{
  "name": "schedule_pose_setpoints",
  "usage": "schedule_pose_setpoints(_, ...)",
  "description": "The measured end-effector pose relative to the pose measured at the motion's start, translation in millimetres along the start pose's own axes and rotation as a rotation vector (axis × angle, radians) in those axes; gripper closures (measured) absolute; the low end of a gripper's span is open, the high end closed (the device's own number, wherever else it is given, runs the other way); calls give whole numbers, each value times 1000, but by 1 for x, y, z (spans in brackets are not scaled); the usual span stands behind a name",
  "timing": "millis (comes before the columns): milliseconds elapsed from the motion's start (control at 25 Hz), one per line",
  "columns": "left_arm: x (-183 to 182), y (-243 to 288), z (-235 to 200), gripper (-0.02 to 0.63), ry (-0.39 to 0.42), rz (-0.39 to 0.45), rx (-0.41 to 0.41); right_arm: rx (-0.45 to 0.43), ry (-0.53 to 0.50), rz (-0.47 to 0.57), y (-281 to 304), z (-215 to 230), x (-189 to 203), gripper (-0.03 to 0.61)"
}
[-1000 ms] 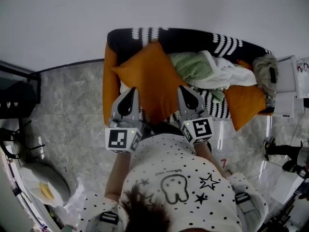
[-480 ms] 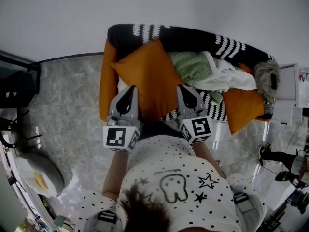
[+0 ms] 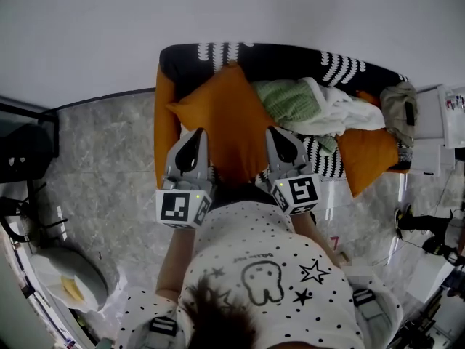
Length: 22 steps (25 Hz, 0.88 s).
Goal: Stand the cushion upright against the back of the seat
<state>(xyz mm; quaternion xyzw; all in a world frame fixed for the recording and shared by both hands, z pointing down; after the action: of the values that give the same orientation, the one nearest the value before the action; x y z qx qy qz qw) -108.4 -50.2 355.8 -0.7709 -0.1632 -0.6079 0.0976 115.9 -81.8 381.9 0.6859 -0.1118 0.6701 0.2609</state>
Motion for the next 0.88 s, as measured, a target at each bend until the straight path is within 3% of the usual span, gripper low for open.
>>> schedule_pose_setpoints(320, -2, 12, -27, 617, -13, 6, 79, 60, -10, -1, 10, -21, -5, 580)
schedule_pose_setpoints(880, -9, 46, -53, 617, -59, -41, 101, 106, -21, -59, 31, -18, -8, 580)
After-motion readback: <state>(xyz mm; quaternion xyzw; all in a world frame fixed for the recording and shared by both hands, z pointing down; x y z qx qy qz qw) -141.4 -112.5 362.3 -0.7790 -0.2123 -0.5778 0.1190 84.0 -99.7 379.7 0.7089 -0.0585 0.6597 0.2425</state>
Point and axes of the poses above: the fingertips, and each gripper's own axes: y forward along the fingers, z to its right, x out of its underside, the point moved 9 cm from there along -y, backward along the fingers, and after that the axes turned 3 degrees about x, right-handed, at the moved point
